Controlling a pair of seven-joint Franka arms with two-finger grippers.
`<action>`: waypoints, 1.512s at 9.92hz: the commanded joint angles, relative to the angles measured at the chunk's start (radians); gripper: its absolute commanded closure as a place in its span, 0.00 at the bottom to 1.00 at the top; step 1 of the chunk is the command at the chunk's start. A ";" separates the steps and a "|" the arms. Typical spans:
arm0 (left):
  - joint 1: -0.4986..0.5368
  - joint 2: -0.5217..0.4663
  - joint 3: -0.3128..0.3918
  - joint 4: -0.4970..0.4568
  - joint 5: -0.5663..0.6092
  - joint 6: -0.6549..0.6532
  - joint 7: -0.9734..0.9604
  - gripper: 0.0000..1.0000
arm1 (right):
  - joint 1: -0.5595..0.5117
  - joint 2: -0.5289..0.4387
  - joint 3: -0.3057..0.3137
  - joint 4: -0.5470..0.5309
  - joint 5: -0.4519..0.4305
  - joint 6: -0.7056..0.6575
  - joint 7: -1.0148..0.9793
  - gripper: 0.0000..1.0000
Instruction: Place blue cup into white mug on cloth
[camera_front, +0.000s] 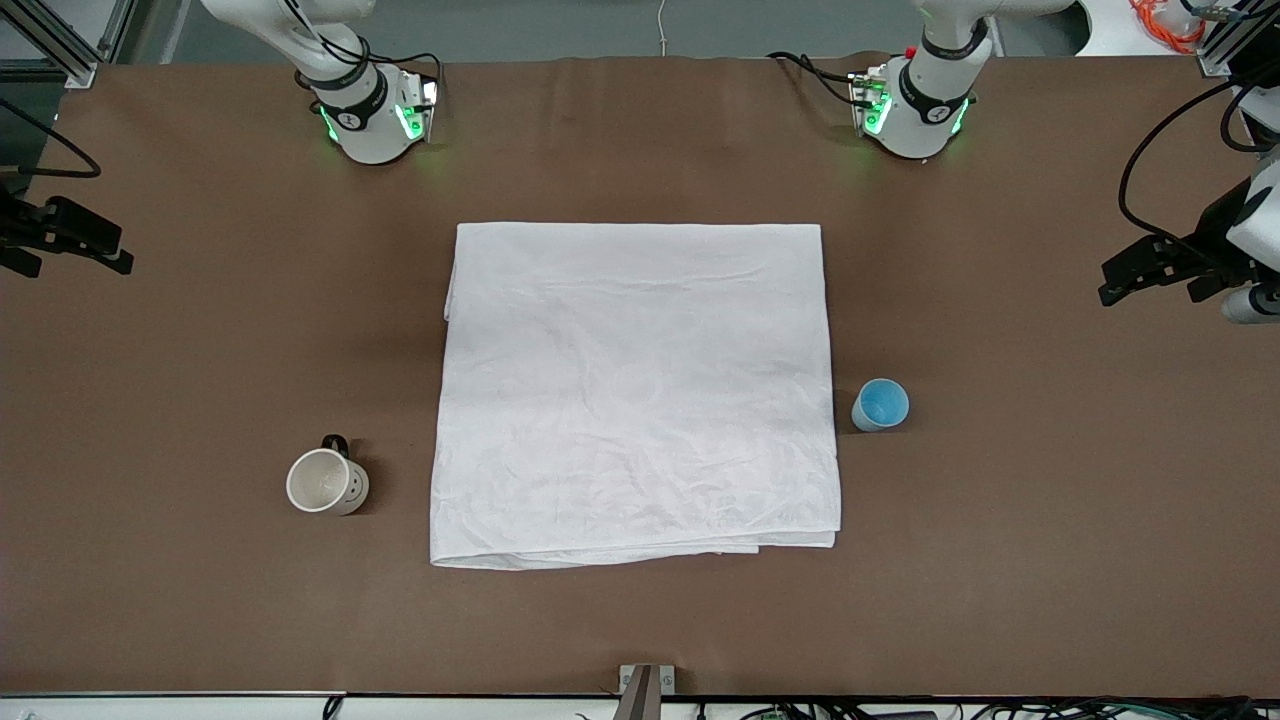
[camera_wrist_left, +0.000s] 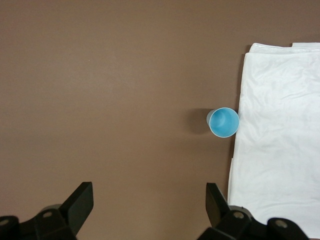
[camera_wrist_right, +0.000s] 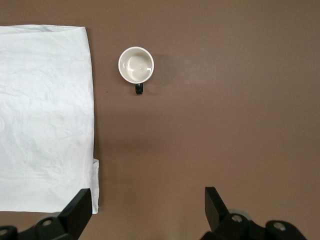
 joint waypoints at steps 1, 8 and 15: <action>0.001 0.001 0.000 0.016 0.001 -0.017 0.012 0.01 | 0.001 0.004 0.001 0.007 -0.003 0.001 0.013 0.01; 0.011 0.082 -0.003 0.064 -0.005 -0.017 0.018 0.01 | 0.112 0.056 0.003 -0.370 0.027 0.464 0.013 0.00; -0.102 0.433 -0.035 0.176 -0.065 0.073 0.003 0.01 | 0.118 0.301 0.009 -0.607 0.046 0.976 0.013 0.01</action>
